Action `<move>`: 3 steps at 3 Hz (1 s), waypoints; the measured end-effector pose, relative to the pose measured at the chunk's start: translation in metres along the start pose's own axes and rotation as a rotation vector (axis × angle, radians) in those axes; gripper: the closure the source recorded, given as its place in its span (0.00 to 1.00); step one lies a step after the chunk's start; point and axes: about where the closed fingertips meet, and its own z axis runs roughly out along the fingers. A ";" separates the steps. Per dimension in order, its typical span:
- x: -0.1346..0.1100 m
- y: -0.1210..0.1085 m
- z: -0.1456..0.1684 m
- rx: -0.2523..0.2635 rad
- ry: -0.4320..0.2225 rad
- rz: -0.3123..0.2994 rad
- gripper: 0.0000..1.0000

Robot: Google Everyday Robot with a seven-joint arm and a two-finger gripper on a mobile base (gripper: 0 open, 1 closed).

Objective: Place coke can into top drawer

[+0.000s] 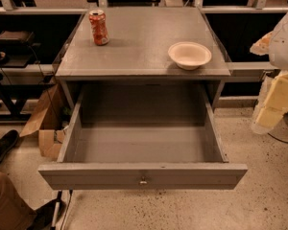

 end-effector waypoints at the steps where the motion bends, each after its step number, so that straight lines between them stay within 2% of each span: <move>1: 0.000 0.000 0.000 0.000 -0.001 0.000 0.00; 2: -0.008 -0.019 -0.003 0.033 -0.078 0.072 0.00; 3: -0.040 -0.058 -0.002 0.070 -0.232 0.161 0.00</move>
Offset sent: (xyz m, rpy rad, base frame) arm 0.0490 0.0010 0.0215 0.2248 -0.0913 -0.1463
